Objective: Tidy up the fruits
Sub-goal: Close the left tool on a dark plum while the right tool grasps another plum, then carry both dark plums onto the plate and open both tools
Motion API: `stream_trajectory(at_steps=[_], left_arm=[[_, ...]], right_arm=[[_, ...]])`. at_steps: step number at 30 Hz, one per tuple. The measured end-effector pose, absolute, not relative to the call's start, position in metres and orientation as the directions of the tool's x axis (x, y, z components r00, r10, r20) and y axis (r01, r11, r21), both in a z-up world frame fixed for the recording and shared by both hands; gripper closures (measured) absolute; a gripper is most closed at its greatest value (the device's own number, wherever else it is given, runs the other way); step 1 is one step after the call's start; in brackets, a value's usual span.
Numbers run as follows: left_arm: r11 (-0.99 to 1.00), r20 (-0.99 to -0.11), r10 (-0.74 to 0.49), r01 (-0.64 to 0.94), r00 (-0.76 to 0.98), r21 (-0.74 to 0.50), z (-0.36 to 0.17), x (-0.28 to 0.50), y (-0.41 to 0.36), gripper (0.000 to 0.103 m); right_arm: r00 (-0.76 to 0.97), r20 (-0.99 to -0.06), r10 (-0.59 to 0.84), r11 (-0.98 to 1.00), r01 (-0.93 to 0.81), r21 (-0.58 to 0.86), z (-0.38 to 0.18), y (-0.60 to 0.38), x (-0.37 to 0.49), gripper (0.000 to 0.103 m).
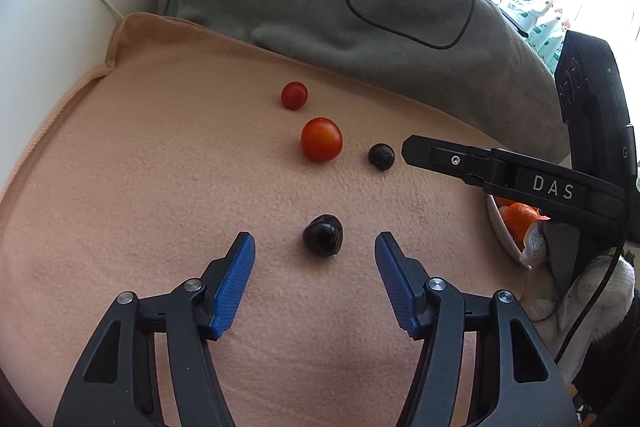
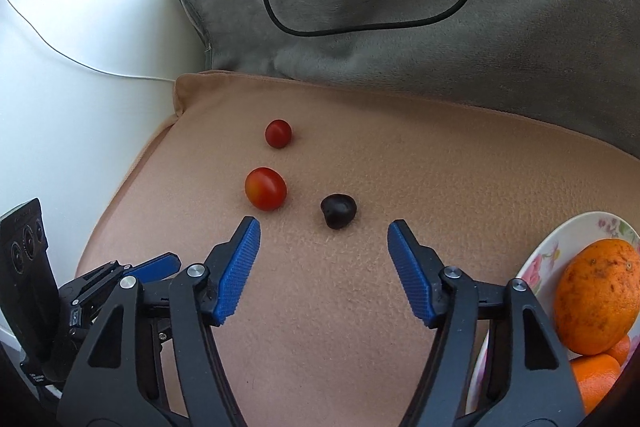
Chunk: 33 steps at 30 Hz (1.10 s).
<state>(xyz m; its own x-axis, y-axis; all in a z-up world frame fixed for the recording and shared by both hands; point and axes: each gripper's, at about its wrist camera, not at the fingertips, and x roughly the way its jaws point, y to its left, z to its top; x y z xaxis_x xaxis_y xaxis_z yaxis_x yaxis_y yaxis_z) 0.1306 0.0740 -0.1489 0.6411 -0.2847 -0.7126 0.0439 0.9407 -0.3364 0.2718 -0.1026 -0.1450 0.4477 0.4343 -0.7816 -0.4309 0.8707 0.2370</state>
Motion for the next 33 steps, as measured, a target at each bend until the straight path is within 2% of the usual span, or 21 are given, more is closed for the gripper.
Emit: stream_trajectory(at_steps=[10, 15, 25, 28, 33], left_arm=[[0.948, -0.724, -0.269, 0.042, 0.635, -0.315, -0.152, 0.138, 0.068, 0.048], [0.953, -0.732, -0.258, 0.045, 0.631, -0.298, -0.156, 0.140, 0.065, 0.050], [0.958, -0.739, -0.246, 0.045, 0.627, -0.282, -0.160, 0.141, 0.064, 0.073], [0.957, -0.738, -0.252, 0.048, 0.627, -0.286, -0.160, 0.141, 0.064, 0.076], [0.953, -0.732, -0.263, 0.053, 0.628, -0.297, -0.159, 0.140, 0.065, 0.081]], right_arm=[[0.449, -0.801, 0.395, 0.881, -0.432, 0.192, -0.167, -0.089, 0.283, 0.059], [0.437, -0.807, 0.398, 0.881, -0.429, 0.202, -0.171, -0.087, 0.287, 0.063], [0.442, -0.810, 0.385, 0.881, -0.438, 0.180, -0.169, -0.080, 0.289, 0.067], [0.448, -0.810, 0.377, 0.883, -0.439, 0.167, -0.169, -0.078, 0.289, 0.077], [0.444, -0.805, 0.393, 0.877, -0.444, 0.184, -0.170, -0.081, 0.290, 0.078]])
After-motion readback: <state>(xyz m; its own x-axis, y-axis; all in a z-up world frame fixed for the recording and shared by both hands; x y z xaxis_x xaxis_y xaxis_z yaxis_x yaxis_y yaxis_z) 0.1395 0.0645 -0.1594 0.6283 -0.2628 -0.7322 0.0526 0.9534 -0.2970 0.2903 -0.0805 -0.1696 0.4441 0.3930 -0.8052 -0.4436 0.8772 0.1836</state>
